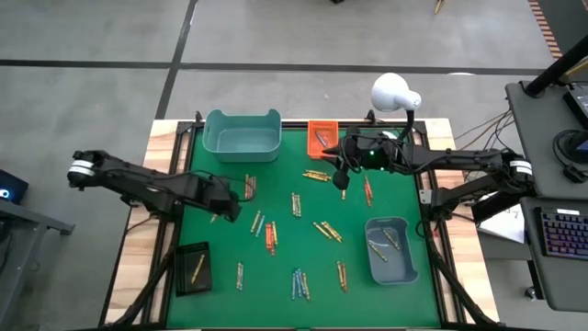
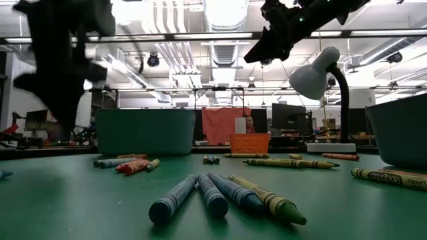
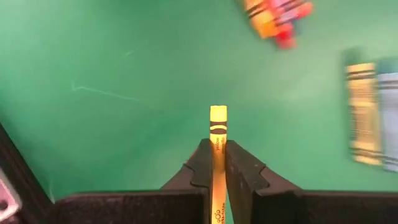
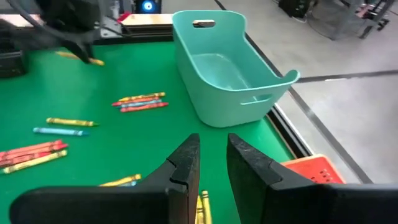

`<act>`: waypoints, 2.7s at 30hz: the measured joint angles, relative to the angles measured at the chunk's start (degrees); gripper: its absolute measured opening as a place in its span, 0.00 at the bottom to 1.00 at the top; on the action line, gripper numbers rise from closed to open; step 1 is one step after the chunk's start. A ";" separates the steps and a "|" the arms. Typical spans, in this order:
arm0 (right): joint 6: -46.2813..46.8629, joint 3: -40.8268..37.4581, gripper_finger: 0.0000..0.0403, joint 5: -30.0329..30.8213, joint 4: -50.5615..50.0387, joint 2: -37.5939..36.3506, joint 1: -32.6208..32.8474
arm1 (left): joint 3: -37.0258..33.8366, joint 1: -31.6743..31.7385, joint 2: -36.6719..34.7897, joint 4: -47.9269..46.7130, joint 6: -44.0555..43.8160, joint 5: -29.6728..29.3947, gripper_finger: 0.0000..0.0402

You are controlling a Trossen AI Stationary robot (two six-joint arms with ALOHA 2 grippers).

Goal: Sort crayons
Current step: Put the yellow crayon into the black bin, then put the green crayon into the blue bin

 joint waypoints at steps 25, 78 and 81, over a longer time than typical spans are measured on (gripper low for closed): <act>2.30 0.00 0.17 -0.72 -1.97 0.00 -0.52 | 18.91 -36.90 3.80 -12.67 -25.50 9.26 0.00; 19.32 0.81 0.17 -12.83 -3.94 0.00 1.09 | 15.04 -13.77 -9.16 6.71 36.01 -23.37 0.09; 20.98 2.28 0.17 -13.64 -5.96 0.00 2.78 | 13.95 -9.92 -10.13 9.96 44.03 -22.99 0.09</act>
